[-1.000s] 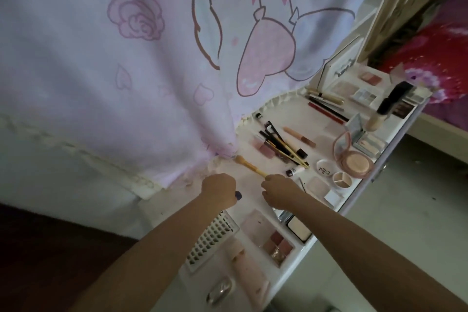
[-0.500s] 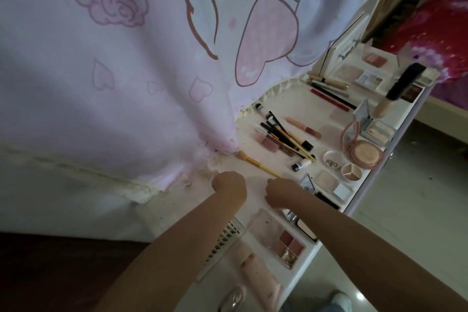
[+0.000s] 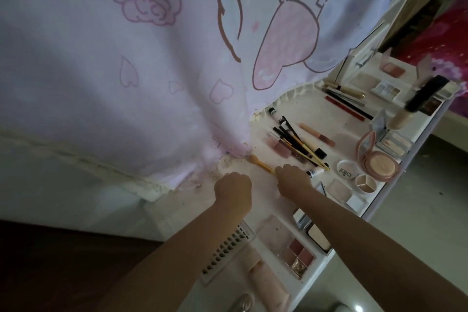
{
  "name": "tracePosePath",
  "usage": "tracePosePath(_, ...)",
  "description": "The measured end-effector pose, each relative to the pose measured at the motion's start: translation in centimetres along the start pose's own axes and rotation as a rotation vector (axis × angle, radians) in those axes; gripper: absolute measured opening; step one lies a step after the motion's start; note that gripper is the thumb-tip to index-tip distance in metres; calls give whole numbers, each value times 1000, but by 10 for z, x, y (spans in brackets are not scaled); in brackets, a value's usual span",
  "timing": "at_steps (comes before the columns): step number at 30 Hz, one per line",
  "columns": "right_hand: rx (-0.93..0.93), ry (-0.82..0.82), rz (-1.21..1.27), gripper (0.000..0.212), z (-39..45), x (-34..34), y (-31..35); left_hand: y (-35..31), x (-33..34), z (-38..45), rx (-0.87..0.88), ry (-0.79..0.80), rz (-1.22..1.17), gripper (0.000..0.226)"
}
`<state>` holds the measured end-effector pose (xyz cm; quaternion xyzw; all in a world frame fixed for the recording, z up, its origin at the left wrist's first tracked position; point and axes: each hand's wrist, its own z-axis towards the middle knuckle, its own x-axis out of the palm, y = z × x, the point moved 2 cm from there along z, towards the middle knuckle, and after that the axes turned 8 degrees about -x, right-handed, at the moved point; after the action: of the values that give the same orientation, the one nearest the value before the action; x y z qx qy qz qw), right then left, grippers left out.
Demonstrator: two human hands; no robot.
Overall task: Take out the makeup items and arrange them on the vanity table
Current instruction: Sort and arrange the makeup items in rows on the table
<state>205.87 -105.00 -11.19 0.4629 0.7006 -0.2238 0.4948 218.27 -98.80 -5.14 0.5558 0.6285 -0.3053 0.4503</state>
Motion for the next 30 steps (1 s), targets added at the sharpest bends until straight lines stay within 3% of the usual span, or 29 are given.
tracePosePath(5, 27, 30, 20, 25, 13, -2, 7, 30, 0, -9, 52, -132, -140, 34)
tracePosePath(10, -24, 85, 135, 23, 17, 4, 23, 51, 15, -16, 63, -120, -252, 36)
tracePosePath(13, -10, 111, 209, 5, 13, 12, 31, 58, 22, -17, 48, -123, -249, 38)
tracePosePath(15, 5, 99, 246, 29, 10, 15, 33, 58, 23, -17, 42, -131, -267, 37)
tracePosePath(17, 11, 84, 284, 34, 8, 16, 31, 57, 21, -17, 36, -161, -316, 35)
tracePosePath(20, 3, 15, 314, 4, 5, -2, 20, 53, 11, -16, 38, -263, -364, 33)
tracePosePath(23, -28, -96, 263, 24, 0, -34, 0, 41, -6, -11, 77, -372, -328, 37)
tracePosePath(25, -42, -162, 222, 23, -4, -55, -20, 25, -14, -6, 106, -409, -301, 40)
tracePosePath(30, 81, -297, 136, 20, -5, -84, -96, -39, -22, 20, 95, -302, -294, 36)
